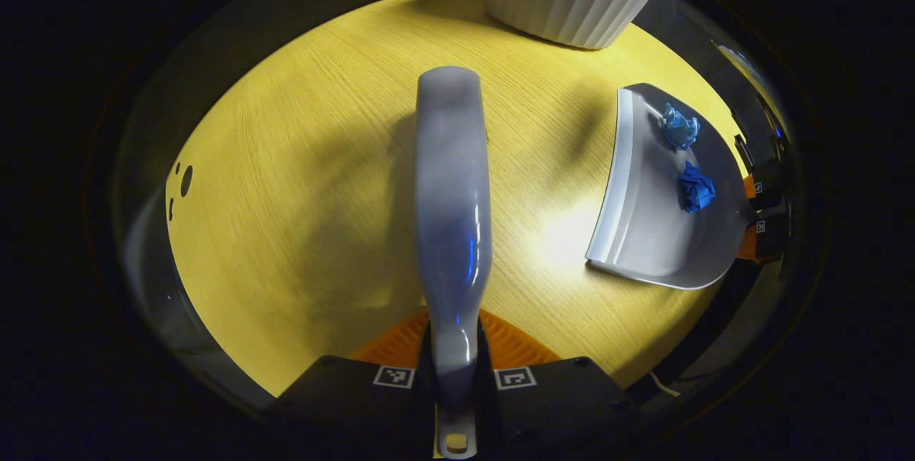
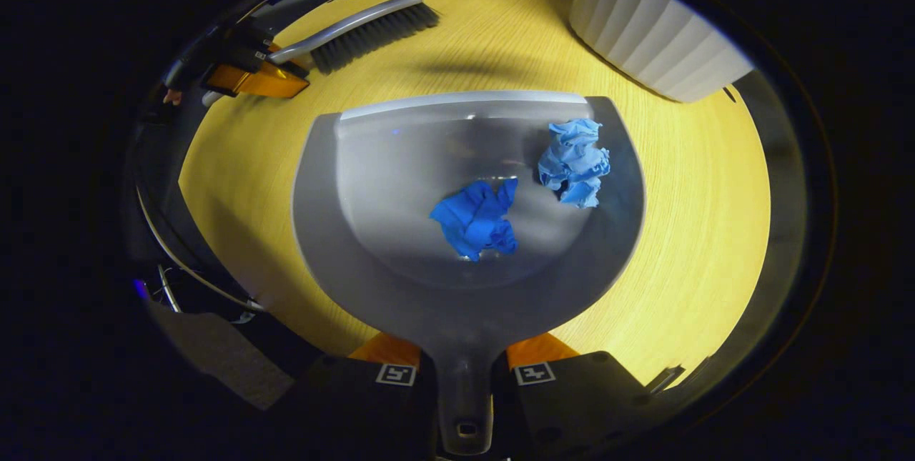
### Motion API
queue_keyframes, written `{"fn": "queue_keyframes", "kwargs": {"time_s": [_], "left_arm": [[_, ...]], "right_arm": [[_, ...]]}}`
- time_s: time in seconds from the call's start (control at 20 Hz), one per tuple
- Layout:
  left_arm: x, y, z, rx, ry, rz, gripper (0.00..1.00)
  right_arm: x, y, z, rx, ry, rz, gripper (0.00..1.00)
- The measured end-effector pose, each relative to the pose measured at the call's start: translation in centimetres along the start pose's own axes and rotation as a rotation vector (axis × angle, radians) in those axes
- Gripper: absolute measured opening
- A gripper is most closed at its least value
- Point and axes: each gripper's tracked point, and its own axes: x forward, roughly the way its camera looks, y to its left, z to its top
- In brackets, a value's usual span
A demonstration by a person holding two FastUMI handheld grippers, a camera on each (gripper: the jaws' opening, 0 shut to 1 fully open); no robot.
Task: Pick up the small broom and dustpan from the desktop, sweep the trash into the dustpan with the broom, and then empty the trash into the garbage bin.
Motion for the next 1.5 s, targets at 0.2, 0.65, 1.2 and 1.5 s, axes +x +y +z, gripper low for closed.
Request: {"fn": "queue_keyframes", "kwargs": {"time_s": [0.2, 0.65, 1.2, 1.5], "left_arm": [[0.0, 0.1, 0.0, 0.007, -0.013, 0.005, 0.30], [0.2, 0.5, 0.1, 0.047, -0.053, -0.018, 0.27], [0.4, 1.4, 0.0, 0.115, -0.046, -0.033, 0.27], [0.2, 1.2, -0.1, 0.102, -0.050, -0.031, 0.26]], "right_arm": [[-0.9, -0.5, 1.0, 0.116, -0.063, -0.050, 0.33], [-9.9, -3.3, 2.7, 0.380, -0.211, -0.118, 0.33], [-16.2, -12.3, 12.5, 0.409, -0.446, -0.456, 0.33], [-16.3, -12.9, 11.0, 0.187, -0.479, -0.715, 0.24]]}}
